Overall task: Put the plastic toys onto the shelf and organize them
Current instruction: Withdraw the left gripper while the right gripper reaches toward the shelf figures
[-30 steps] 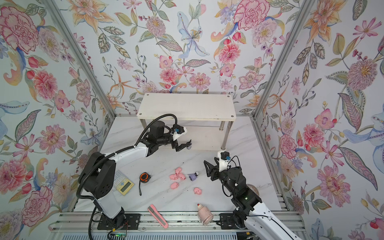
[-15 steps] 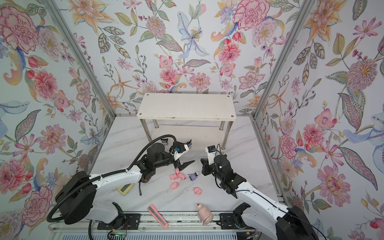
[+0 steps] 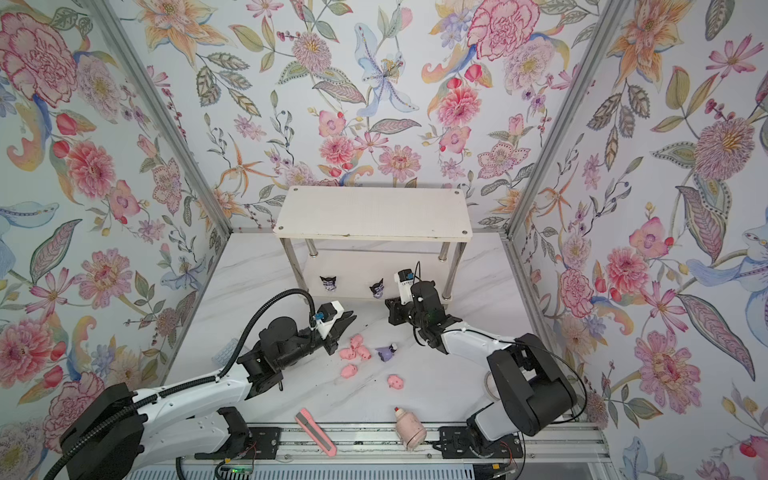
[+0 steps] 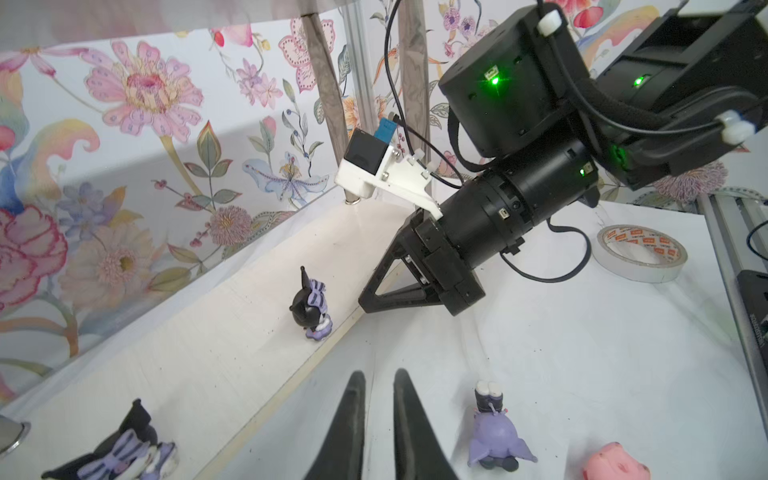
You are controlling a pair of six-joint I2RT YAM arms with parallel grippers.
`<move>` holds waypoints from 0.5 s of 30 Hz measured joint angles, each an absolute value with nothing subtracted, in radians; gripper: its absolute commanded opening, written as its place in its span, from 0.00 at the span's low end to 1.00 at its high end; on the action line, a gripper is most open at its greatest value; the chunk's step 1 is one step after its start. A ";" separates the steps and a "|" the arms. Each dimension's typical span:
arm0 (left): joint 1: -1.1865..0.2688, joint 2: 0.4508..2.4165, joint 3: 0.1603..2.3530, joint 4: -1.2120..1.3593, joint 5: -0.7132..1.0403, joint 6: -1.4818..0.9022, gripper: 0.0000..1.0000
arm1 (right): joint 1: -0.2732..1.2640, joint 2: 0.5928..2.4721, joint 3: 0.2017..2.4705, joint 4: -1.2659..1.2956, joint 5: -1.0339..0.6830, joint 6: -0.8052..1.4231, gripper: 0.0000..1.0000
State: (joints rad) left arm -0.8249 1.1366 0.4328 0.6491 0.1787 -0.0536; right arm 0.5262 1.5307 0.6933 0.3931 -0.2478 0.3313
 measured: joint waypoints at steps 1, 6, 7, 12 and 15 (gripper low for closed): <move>-0.825 1.137 0.426 0.649 0.170 -0.062 0.10 | 0.525 1.554 0.704 0.398 -0.248 0.336 0.00; -0.825 1.153 0.417 0.641 0.121 -0.079 0.08 | 0.525 1.634 0.734 0.439 -0.257 0.360 0.00; -0.825 1.164 0.418 0.641 0.113 -0.080 0.08 | 0.526 1.649 0.738 0.446 -0.258 0.365 0.00; -0.825 1.231 0.442 0.628 0.097 -0.084 0.06 | 0.525 1.693 0.754 0.471 -0.274 0.383 0.00; -0.825 1.253 0.464 0.622 0.096 -0.084 0.05 | 0.525 1.709 0.764 0.489 -0.278 0.387 0.00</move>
State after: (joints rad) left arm -0.8249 1.2533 0.4637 0.6224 0.0963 -0.0837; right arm 0.5255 1.7088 0.7643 0.4889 -0.2779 0.3870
